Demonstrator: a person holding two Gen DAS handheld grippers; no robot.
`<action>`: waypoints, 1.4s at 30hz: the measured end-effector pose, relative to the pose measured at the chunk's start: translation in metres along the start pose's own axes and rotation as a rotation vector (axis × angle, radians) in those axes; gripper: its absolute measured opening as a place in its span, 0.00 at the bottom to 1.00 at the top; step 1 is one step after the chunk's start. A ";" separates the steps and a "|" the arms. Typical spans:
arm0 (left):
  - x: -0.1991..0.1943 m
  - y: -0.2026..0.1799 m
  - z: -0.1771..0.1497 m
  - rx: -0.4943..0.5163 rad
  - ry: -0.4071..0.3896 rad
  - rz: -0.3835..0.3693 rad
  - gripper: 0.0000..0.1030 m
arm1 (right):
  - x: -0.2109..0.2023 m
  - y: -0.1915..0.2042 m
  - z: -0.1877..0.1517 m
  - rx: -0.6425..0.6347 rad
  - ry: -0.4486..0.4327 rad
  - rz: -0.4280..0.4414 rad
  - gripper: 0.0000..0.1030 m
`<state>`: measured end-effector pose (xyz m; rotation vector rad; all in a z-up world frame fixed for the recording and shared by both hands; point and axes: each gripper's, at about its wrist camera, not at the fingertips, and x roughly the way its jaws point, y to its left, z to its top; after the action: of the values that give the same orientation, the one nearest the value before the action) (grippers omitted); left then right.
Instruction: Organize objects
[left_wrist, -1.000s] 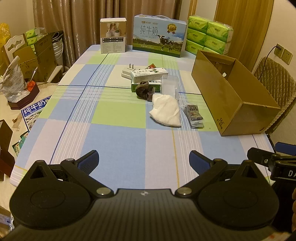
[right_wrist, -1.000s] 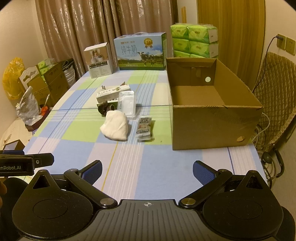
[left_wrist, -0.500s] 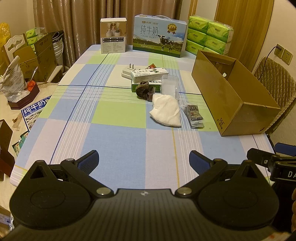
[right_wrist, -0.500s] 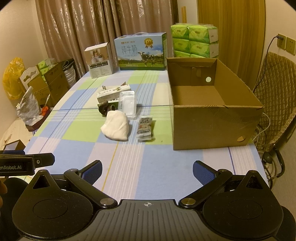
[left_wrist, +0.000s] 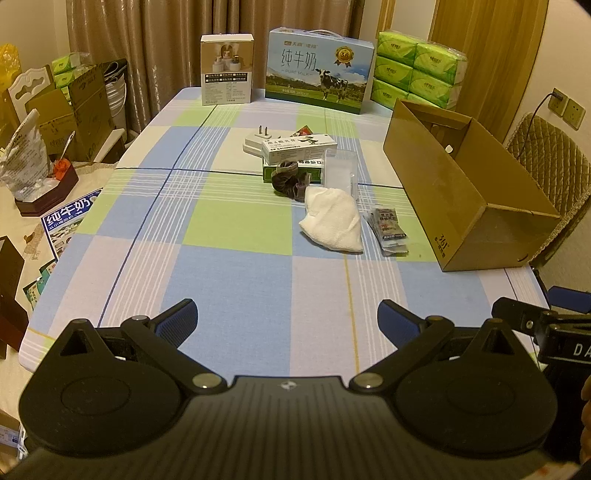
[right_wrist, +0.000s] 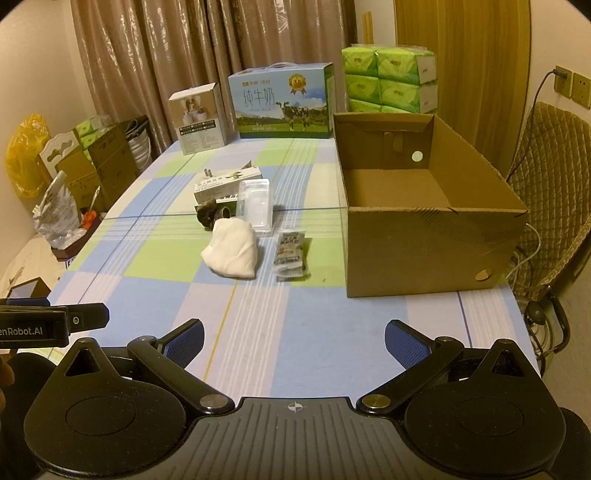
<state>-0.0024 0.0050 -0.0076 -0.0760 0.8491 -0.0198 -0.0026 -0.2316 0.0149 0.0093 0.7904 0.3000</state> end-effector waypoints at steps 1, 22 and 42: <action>0.000 0.000 0.000 0.000 0.000 0.001 0.99 | 0.001 0.001 0.000 -0.001 0.000 0.001 0.98; 0.012 0.011 0.018 0.025 -0.010 -0.015 0.99 | 0.025 0.011 0.011 -0.038 -0.023 0.033 0.98; 0.105 0.033 0.061 0.104 0.008 -0.042 0.98 | 0.160 0.030 0.037 -0.183 -0.038 -0.045 0.54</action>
<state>0.1124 0.0364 -0.0482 0.0038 0.8526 -0.1037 0.1216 -0.1562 -0.0677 -0.1740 0.7222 0.3273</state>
